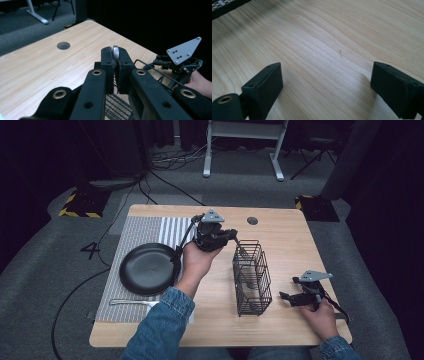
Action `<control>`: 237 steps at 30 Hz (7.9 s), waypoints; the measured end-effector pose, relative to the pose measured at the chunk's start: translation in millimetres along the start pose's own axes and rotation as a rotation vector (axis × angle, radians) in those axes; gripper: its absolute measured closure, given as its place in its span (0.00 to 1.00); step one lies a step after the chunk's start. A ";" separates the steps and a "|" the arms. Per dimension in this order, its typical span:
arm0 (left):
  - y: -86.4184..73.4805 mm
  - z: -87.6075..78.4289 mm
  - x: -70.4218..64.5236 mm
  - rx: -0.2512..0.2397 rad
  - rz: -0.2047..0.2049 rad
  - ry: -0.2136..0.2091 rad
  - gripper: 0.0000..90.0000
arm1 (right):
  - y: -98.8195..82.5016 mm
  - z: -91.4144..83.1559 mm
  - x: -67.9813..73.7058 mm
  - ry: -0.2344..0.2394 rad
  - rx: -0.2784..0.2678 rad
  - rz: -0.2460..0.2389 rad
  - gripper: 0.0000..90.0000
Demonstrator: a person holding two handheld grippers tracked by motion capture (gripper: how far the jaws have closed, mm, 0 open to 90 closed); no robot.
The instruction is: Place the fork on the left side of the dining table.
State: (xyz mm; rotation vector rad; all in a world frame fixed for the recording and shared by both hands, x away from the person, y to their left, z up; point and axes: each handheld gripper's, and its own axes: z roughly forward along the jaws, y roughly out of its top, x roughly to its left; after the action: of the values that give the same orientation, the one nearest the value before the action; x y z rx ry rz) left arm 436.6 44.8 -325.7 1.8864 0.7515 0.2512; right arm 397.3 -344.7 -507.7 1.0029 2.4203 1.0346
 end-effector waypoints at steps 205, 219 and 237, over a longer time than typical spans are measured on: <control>-158.0 -95.8 283.5 0.087 -0.742 0.425 0.61 | 0.3 -0.1 -0.2 0.003 -0.006 0.005 0.15; -148.6 -104.2 276.6 0.058 -0.704 0.477 0.54 | 0.4 0.0 -0.2 0.002 -0.006 0.006 0.15; -100.6 -151.6 212.5 0.011 -0.461 0.502 0.53 | 0.4 0.1 -0.1 0.002 -0.006 0.005 0.15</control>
State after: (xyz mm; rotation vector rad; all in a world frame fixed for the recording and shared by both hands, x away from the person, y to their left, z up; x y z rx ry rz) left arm 489.5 313.4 -383.0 1.6145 1.5005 0.4307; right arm 397.6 -344.5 -507.4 1.0075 2.4158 1.0448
